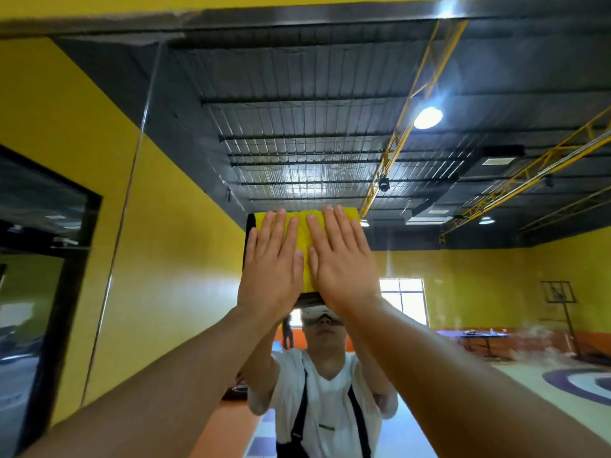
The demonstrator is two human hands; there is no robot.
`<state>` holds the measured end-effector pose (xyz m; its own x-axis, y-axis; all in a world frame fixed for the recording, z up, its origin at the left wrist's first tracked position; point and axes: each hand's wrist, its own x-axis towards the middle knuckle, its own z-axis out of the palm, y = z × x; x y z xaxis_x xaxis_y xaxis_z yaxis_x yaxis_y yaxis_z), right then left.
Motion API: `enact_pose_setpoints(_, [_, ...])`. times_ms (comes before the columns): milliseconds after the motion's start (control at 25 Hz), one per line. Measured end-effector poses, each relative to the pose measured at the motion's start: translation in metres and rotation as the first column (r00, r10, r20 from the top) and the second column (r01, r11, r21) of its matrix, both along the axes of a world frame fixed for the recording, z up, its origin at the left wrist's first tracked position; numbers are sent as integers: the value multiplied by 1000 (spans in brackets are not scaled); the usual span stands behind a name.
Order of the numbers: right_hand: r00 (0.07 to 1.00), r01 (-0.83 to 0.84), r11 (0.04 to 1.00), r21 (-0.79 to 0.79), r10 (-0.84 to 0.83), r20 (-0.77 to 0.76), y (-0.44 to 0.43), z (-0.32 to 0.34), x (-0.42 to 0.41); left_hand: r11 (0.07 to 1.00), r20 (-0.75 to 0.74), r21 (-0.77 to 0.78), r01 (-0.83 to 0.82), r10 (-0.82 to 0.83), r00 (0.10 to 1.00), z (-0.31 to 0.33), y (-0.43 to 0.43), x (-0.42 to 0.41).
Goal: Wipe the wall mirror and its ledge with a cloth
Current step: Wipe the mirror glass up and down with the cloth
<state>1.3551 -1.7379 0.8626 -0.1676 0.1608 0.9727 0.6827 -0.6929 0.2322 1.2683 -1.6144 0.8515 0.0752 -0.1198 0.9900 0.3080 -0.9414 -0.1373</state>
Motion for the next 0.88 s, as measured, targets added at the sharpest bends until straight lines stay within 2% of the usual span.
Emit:
enact_pose_setpoints(320, [993, 112, 993, -47, -110, 50, -84, 10, 58, 1000, -42, 16, -20, 21, 999, 10, -75, 48])
enact_pose_setpoints(480, [1000, 8, 997, -76, -8, 2, -87, 0, 57, 998, -13, 39, -55, 56, 998, -4, -72, 50])
enact_pose_setpoints(680, [1000, 17, 998, -52, -17, 0, -86, -53, 53, 998, -50, 60, -5, 8, 999, -51, -68, 47])
enact_pose_setpoints(880, [999, 8, 994, -111, -13, -44, -88, -138, 42, 997, -111, 66, 39, -31, 993, -132, -67, 37])
